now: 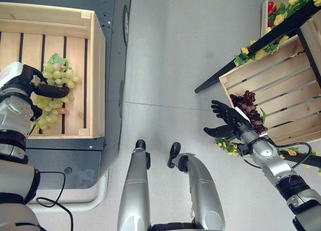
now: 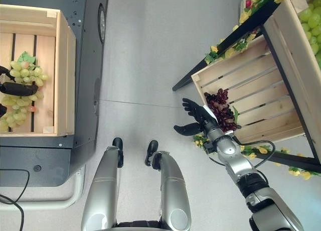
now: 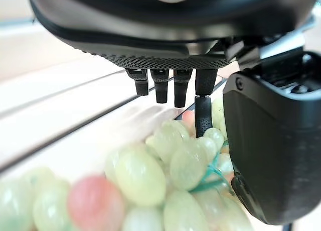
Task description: Pick up the fruits from the basket on one side to the basket on the other side
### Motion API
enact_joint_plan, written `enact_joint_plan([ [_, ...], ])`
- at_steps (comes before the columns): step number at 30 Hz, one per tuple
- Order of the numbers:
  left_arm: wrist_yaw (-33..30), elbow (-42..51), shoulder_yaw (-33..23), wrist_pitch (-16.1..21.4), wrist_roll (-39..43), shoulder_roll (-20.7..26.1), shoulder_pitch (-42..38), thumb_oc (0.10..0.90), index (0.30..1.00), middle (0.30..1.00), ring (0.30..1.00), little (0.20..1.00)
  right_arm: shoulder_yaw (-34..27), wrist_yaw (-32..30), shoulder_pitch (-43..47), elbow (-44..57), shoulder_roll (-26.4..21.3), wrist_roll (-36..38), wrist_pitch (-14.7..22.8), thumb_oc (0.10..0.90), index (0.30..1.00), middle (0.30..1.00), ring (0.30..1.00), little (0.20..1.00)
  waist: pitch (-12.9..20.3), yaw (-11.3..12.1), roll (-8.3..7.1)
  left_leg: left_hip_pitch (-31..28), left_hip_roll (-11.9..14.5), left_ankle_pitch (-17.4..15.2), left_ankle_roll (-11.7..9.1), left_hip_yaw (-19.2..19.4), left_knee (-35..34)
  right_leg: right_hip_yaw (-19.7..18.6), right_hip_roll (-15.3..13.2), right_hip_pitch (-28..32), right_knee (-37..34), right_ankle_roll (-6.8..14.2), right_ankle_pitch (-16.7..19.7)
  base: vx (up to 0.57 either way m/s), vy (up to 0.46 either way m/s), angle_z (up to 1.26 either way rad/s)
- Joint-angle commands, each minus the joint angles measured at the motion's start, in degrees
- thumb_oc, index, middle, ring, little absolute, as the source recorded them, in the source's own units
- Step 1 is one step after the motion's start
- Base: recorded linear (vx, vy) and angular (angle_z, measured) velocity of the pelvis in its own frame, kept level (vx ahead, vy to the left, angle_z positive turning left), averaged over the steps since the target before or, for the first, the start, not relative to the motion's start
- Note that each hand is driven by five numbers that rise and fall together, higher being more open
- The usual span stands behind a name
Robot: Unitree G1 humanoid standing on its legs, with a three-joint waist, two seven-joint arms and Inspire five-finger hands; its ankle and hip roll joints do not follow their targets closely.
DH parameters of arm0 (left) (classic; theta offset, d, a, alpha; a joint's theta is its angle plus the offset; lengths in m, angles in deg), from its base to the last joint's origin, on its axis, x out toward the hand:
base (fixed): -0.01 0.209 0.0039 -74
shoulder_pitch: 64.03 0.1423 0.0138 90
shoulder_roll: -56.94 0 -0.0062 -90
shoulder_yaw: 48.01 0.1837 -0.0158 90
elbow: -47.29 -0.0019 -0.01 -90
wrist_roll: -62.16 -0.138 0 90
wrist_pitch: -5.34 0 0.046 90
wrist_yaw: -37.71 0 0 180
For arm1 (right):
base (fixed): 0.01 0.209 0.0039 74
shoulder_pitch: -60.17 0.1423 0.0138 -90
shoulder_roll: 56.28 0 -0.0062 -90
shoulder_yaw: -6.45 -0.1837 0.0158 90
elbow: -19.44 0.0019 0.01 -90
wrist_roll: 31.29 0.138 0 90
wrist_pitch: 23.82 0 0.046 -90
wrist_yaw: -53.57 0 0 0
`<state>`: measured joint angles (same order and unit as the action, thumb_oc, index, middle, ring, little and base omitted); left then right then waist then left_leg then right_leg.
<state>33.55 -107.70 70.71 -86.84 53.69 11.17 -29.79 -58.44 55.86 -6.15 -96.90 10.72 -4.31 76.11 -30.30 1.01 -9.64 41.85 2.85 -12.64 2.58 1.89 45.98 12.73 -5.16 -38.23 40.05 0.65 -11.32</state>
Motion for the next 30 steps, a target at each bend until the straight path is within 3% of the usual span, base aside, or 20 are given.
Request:
enact_joint_plan([
  [1, -2.86, -2.39, 0.52, -2.8, 0.0, -0.64, -3.87, 0.8, 0.9, 0.9, 0.9, 0.9, -3.2, 0.48, 2.31, 1.66, -2.02, 3.74, 3.43, 0.8, 0.9, 0.9, 0.9, 0.9, 0.51, -0.32, -0.86, -5.02, -2.31, -0.71, 2.06, 1.89, -7.32, 0.46, 1.05, 3.53, 1.33, -0.66, 0.14, 0.0, 0.008, -0.05],
  [6, -2.99, -5.08, 0.33, -5.0, -0.91, -2.04, -4.81, 0.8, 0.9, 0.9, 0.9, 0.9, -2.6, 0.59, 3.05, 0.83, -1.48, 4.1, 3.85, 0.8, 0.9, 0.9, 0.9, 0.9, 0.51, -0.58, -1.48, -4.75, -2.1, -0.72, 2.0, 1.88, -7.21, 0.52, 1.34, 3.52, 1.14, -0.71, 0.14, 0.0, 0.001, -0.02],
  [9, -1.8, -6.74, 1.92, -6.94, -5.25, -3.16, -5.28, 0.8, 0.9, 0.9, 0.9, 0.9, -1.91, 0.71, 3.29, 0.25, -0.95, 4.3, 4.14, 0.8, 0.9, 0.9, 0.9, 0.9, 0.51, -0.65, -1.76, -5.58, -2.11, -1.75, 1.71, 1.68, -7.03, 0.18, 1.53, 4.36, 1.22, -0.14, -0.49, 0.02, 0.0, 0.0],
  [13, 0.03, -8.4, 5.74, -9.22, -13.69, -4.46, -6.82, 0.8, 0.9, 0.9, 0.9, 0.9, -1.31, 1.18, 5.08, -0.33, -0.88, 4.78, 3.96, 0.8, 0.9, 0.9, 0.9, 0.9, 0.51, -0.99, -2.22, -4.11, -1.93, -0.54, 1.98, 1.8, -7.18, 0.59, 1.49, 2.85, 1.25, -0.54, 0.77, -0.01, -0.001, 0.0],
  [18, -0.01, -9.74, 7.75, -10.83, -12.41, -6.37, -6.63, 0.8, 0.9, 0.9, 0.9, 0.9, -0.43, 1.58, 6.66, -1.91, -0.89, 5.58, 4.86, 0.8, 0.9, 0.9, 0.9, 0.9, 0.51, -1.26, -2.47, -3.85, -1.75, -0.46, 2.07, 2.01, -7.33, 0.54, 1.59, 2.42, 1.13, -0.51, 0.98, 0.0, 0.004, -0.03],
  [24, -1.37, -10.4, 6.05, -6.83, -10.37, -7.66, -5.1, 0.8, 0.9, 0.9, 0.9, 0.9, -0.48, 1.06, 6.75, -1.91, -0.43, 5.53, 4.9, 0.8, 0.9, 0.9, 0.9, 0.9, 0.51, -1.37, -2.64, -3.82, -1.62, -0.34, 1.98, 2.07, -7.5, 0.42, 1.7, 2.29, 1.03, -0.57, 0.96, 0.0, 0.0, -0.01],
  [26, -1.66, -9.84, 6.13, -5.86, -10.53, -7.65, -4.76, 0.4, 0.3, 0.3, 0.3, 0.3, -0.65, 0.79, 6.37, -1.74, -0.23, 5.46, 5.09, 0.8, 0.9, 0.9, 0.9, 0.9, 0.51, -1.38, -2.63, -3.85, -1.65, -0.28, 1.97, 2.02, -7.61, 0.33, 1.75, 2.23, 1.03, -0.53, 1.07, 0.0, 0.0, 0.0],
  [30, -5.23, -8.65, 5.39, -4.5, -8.9, -6.92, -4.57, 0.4, 0.3, 0.3, 0.3, 0.3, -1.08, 0.54, 5.7, -1.43, -0.02, 5.4, 5.58, 0.8, 0.9, 0.9, 0.9, 0.9, 0.51, -1.33, -2.42, -4.31, -1.77, -0.28, 1.98, 1.98, -7.98, 0.13, 1.75, 2.45, 0.87, -0.44, 1.08, 0.0, 0.0, 0.0],
])
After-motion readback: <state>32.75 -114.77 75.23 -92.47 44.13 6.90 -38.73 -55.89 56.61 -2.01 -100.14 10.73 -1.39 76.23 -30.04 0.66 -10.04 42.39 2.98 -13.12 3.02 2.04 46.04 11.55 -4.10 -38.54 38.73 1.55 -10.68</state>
